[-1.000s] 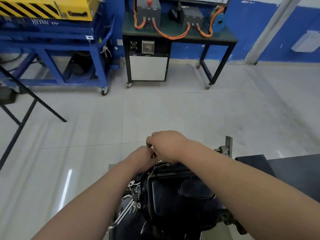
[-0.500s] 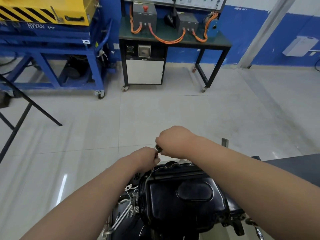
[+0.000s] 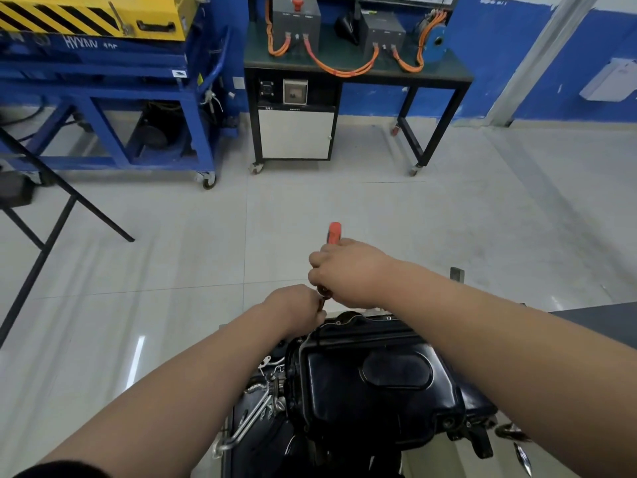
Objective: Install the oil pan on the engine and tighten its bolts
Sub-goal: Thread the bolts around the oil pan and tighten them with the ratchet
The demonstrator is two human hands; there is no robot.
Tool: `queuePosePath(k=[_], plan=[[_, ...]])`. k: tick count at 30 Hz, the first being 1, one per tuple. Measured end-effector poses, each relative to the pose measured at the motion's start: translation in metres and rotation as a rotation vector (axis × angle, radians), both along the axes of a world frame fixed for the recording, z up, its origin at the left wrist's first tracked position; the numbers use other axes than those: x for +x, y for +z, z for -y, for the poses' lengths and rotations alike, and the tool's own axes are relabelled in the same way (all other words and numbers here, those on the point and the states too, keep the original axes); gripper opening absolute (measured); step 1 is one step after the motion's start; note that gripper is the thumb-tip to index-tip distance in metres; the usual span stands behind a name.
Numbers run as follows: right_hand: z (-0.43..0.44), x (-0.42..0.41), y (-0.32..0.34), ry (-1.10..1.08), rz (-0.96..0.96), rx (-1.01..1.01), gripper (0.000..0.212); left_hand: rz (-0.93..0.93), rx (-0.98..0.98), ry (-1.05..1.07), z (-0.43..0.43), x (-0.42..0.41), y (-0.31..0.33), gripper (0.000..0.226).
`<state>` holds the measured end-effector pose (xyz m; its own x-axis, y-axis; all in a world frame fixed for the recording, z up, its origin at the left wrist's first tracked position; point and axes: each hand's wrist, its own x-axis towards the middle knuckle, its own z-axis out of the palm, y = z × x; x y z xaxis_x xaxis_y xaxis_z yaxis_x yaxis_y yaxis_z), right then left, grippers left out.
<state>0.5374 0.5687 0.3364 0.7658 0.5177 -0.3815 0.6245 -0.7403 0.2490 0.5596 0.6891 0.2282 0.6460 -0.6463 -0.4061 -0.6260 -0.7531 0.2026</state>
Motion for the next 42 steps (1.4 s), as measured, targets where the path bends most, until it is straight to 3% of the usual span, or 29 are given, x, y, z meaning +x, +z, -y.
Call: queuePosePath(k=[3, 6, 9, 12, 15, 18, 21, 23, 26, 29, 30, 32, 35, 37, 40, 42], plan=[[-0.009, -0.007, -0.003, -0.089, 0.017, -0.018, 0.029, -0.008, -0.004, 0.095, 0.001, 0.002, 0.002, 0.032], [-0.013, -0.01, -0.009, -0.367, -0.055, 0.015, 0.04, -0.118, 0.013, 0.107, 0.006, 0.006, 0.006, 0.023], [-0.004, -0.006, -0.004, -0.14, -0.006, -0.013, 0.014, -0.114, 0.018, 0.025, 0.01, 0.006, 0.01, 0.026], [0.006, -0.003, 0.0, -0.007, 0.027, 0.021, 0.021, 0.006, 0.049, -0.068, 0.011, 0.007, 0.011, 0.03], [-0.006, -0.011, -0.01, -0.156, 0.017, 0.031, 0.035, 0.007, 0.041, -0.015, 0.009, 0.01, 0.013, 0.023], [-0.011, -0.012, -0.012, -0.437, -0.108, 0.062, 0.043, -0.13, 0.029, -0.008, 0.008, 0.01, 0.012, 0.019], [-0.006, -0.007, -0.004, -0.129, -0.048, 0.018, 0.011, -0.151, -0.066, -0.034, 0.01, 0.01, 0.01, 0.025], [-0.003, -0.004, -0.002, 0.017, 0.012, 0.038, 0.021, -0.086, -0.05, -0.063, 0.008, 0.013, 0.009, 0.022], [-0.01, -0.01, -0.006, -0.153, 0.028, 0.022, 0.026, -0.051, -0.017, -0.037, 0.005, 0.016, 0.006, 0.03], [-0.015, -0.013, -0.012, -0.501, -0.077, 0.063, 0.039, -0.109, 0.022, 0.061, 0.007, 0.012, 0.007, 0.017], [-0.015, -0.012, -0.012, -0.498, -0.088, 0.065, 0.033, -0.122, 0.007, 0.073, 0.008, 0.01, 0.007, 0.016], [-0.006, -0.008, -0.007, -0.266, -0.029, 0.016, 0.017, -0.061, 0.002, 0.023, 0.009, 0.005, 0.007, 0.021], [0.011, -0.006, -0.005, -0.051, 0.059, 0.024, 0.021, 0.064, 0.0, -0.011, 0.008, 0.002, 0.003, 0.026], [0.009, -0.01, -0.01, -0.151, 0.069, 0.027, 0.03, 0.073, -0.01, 0.041, 0.009, 0.0, 0.004, 0.026], [-0.001, -0.016, -0.022, -0.498, -0.037, 0.093, 0.048, 0.007, 0.004, 0.108, 0.012, 0.0, 0.009, 0.017], [0.0, -0.013, -0.022, -0.443, -0.043, 0.122, 0.04, -0.001, -0.004, 0.105, 0.011, 0.0, 0.011, 0.022]])
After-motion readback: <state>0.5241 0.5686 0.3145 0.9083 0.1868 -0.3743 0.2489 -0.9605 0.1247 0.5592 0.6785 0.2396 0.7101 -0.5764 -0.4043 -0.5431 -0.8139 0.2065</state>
